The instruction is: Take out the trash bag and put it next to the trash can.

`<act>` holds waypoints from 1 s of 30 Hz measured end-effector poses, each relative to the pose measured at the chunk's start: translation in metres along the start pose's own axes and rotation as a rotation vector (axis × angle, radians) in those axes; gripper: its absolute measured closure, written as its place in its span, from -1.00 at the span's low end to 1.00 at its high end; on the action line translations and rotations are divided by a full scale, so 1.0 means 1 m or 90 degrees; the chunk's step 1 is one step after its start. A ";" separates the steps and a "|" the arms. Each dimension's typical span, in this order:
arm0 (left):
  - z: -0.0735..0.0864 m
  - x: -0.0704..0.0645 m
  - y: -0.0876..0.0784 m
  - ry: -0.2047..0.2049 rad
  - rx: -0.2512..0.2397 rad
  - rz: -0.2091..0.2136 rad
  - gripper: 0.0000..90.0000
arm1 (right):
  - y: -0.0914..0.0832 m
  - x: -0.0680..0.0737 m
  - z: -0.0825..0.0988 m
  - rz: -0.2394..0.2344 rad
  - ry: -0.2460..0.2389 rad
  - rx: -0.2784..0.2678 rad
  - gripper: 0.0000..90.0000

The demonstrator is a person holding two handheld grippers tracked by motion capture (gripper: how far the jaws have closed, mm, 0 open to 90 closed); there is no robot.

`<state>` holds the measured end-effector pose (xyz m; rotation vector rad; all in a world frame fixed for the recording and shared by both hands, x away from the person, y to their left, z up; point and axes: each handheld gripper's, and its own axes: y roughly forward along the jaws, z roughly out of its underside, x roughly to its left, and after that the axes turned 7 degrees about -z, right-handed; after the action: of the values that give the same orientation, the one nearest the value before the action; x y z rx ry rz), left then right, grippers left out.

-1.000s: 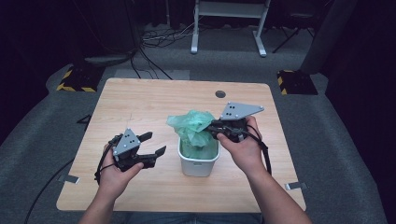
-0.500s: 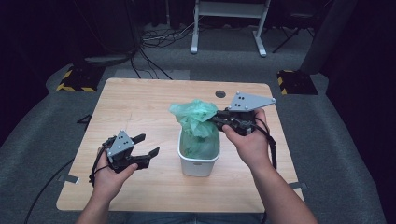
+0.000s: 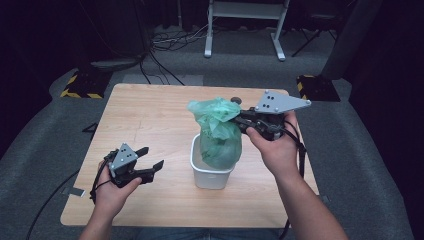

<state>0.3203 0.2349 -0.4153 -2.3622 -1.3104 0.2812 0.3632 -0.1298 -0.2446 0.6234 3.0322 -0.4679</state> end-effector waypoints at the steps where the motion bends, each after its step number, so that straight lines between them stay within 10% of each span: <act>1: 0.000 -0.001 0.000 -0.001 0.000 0.001 -0.35 | -0.001 0.000 -0.001 0.001 -0.004 -0.001 0.98; 30: 0.005 0.002 0.003 0.008 0.019 0.001 -0.37 | -0.065 -0.031 -0.001 0.129 0.006 0.017 0.97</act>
<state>0.3217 0.2370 -0.4213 -2.3362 -1.2900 0.2835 0.3671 -0.1983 -0.2229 0.9246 2.9323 -0.4997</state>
